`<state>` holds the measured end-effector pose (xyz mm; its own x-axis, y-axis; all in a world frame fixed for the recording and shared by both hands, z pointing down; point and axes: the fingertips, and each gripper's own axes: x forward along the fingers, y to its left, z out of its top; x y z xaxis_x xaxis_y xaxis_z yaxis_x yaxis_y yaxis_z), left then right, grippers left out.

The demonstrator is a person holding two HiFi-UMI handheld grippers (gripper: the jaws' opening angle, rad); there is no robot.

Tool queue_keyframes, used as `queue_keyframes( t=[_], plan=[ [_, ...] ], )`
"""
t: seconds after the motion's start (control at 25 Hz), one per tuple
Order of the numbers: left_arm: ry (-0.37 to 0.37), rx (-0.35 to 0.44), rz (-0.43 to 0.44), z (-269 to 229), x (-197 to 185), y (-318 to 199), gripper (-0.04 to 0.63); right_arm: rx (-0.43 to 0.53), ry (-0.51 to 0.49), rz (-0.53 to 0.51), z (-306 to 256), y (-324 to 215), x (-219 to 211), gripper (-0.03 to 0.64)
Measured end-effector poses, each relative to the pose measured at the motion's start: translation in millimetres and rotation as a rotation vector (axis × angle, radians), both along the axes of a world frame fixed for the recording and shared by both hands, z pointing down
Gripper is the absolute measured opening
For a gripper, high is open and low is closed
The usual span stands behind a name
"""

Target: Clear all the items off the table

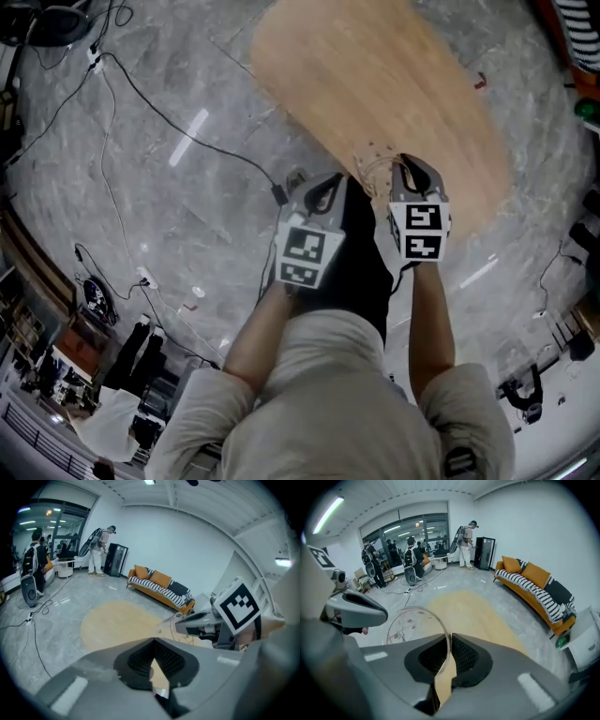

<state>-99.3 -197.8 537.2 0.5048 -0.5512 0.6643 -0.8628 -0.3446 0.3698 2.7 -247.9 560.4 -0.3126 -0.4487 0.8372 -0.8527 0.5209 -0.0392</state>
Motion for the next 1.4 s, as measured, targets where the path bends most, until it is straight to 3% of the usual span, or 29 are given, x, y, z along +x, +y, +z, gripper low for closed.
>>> queue_keyframes(
  t=[0.24, 0.56, 0.88, 1.4],
  plan=[
    [0.002, 0.084, 0.096, -38, 5, -4, 0.02, 0.043, 0.012, 0.076, -31, 20, 8, 0.023],
    [0.009, 0.169, 0.308, -75, 18, 18, 0.021, 0.089, 0.04, 0.193, -80, 80, 23, 0.023],
    [0.012, 0.162, 0.426, -97, 37, 71, 0.02, 0.119, 0.015, 0.308, -115, 157, 35, 0.023],
    [0.032, 0.199, 0.58, -124, 114, 158, 0.021, 0.242, -0.016, 0.522, -145, 257, 93, 0.023]
  ],
)
